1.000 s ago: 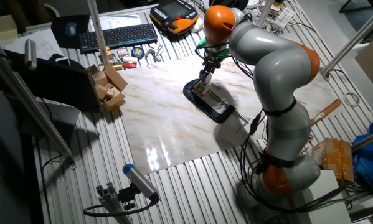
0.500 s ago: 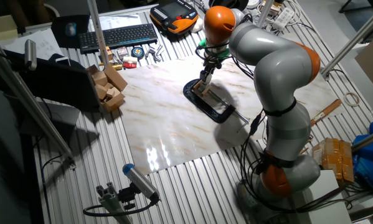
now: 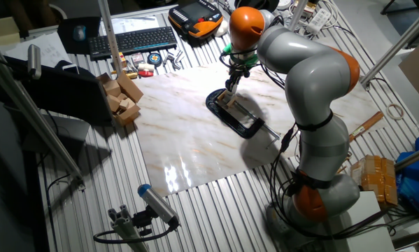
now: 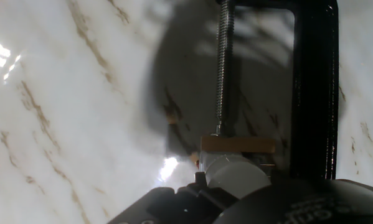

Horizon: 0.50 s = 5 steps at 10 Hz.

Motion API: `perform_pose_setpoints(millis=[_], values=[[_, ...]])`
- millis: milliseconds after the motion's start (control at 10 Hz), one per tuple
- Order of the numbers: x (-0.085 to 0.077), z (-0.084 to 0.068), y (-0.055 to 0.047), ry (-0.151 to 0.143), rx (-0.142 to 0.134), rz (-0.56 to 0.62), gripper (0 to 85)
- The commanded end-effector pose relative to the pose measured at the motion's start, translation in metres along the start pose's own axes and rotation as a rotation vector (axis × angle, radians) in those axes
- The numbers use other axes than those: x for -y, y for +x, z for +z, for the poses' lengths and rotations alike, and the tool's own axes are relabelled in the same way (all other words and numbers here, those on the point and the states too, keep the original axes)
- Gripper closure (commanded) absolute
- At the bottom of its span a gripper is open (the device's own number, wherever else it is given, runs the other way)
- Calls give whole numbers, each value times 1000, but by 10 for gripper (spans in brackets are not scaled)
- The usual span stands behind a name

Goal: Take out the light bulb by rotating it

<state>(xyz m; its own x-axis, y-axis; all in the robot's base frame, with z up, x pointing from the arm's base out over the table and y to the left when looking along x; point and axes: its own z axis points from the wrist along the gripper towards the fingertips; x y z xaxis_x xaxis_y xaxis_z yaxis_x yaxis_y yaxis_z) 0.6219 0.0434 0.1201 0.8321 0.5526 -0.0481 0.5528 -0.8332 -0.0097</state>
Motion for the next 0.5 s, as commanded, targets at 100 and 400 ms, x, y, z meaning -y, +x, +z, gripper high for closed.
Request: perform_pose_setpoints(millis=[100,400], values=[[0,0,0,-3,-7,-34,510],[0,0,0,-3,-20,-85,850]])
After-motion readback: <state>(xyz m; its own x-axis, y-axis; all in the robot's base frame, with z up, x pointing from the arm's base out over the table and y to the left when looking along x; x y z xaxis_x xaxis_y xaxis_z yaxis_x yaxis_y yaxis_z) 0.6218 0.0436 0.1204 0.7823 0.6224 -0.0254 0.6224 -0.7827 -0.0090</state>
